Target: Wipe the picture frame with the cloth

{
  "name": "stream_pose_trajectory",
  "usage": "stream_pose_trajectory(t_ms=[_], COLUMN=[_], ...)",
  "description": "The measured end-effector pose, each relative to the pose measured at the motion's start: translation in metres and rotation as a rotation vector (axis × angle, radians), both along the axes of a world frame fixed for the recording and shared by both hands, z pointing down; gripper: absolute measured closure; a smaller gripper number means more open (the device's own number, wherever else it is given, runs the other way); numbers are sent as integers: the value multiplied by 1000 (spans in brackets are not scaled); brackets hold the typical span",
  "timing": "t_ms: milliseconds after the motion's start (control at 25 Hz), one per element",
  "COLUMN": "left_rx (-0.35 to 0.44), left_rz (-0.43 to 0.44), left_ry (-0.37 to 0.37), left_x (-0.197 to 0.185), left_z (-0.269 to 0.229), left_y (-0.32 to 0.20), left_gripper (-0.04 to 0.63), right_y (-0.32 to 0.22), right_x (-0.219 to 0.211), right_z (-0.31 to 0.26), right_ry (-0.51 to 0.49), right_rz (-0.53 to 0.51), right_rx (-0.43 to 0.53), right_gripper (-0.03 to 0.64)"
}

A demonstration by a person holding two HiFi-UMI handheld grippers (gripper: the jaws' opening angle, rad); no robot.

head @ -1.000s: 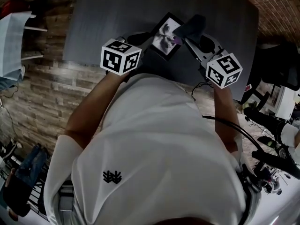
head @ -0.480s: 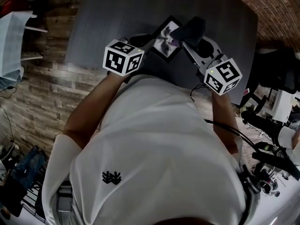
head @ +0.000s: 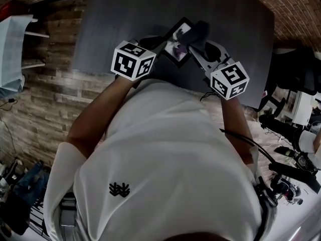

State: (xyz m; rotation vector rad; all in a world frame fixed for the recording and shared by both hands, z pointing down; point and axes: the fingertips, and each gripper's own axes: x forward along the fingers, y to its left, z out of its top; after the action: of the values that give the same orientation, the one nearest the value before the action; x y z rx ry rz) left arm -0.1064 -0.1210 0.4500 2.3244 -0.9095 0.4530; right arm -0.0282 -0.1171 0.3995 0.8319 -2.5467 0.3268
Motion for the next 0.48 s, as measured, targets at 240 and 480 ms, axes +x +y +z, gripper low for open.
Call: stream_pose_trajectory(t_ms=[240, 480], left_rx=[-6, 3], left_rz=[35, 55], left_ry=[14, 23], left_x=[-8, -17], left_z=[1, 1], left_y=[4, 8], left_gripper=[518, 518], right_y=[-26, -15], right_x=[27, 9], right_z=[-11, -36], right_ry=[55, -12], right_rz=[154, 158], right_rx=[49, 71], right_gripper=[474, 474])
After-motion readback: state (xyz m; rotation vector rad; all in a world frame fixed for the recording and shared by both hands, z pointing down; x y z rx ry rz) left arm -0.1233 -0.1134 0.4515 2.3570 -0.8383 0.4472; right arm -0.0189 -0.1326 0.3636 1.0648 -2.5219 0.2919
